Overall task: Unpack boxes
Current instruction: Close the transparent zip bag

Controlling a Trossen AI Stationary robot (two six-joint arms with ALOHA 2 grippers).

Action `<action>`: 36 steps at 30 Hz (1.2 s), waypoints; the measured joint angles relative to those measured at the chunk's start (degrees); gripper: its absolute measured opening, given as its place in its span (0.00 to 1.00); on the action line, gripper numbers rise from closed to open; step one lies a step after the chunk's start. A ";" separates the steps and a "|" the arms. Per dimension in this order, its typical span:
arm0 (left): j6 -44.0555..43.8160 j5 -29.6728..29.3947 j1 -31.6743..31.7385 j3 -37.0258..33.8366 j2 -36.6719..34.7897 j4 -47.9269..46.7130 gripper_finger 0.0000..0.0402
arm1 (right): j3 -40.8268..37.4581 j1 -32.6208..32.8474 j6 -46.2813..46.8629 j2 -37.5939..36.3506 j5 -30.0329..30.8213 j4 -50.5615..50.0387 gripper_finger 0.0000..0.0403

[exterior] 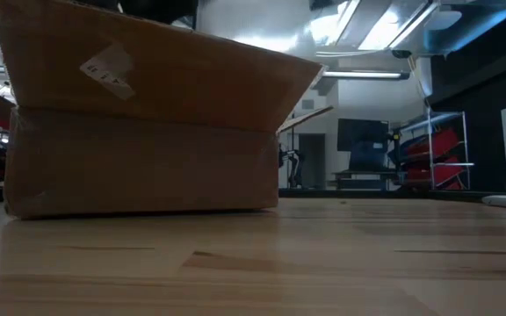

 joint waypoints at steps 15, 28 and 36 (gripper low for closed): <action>14.02 9.25 -0.48 0.09 0.04 -14.49 0.00 | 11.04 1.57 32.56 2.30 -16.03 -2.60 0.86; 26.32 9.18 -8.98 3.28 0.04 -26.49 0.00 | 11.32 -6.35 49.41 11.44 -46.24 -8.56 0.86; 26.88 8.13 -9.31 3.28 0.04 -26.61 0.00 | 11.34 -6.12 52.56 15.30 -52.58 -5.33 0.86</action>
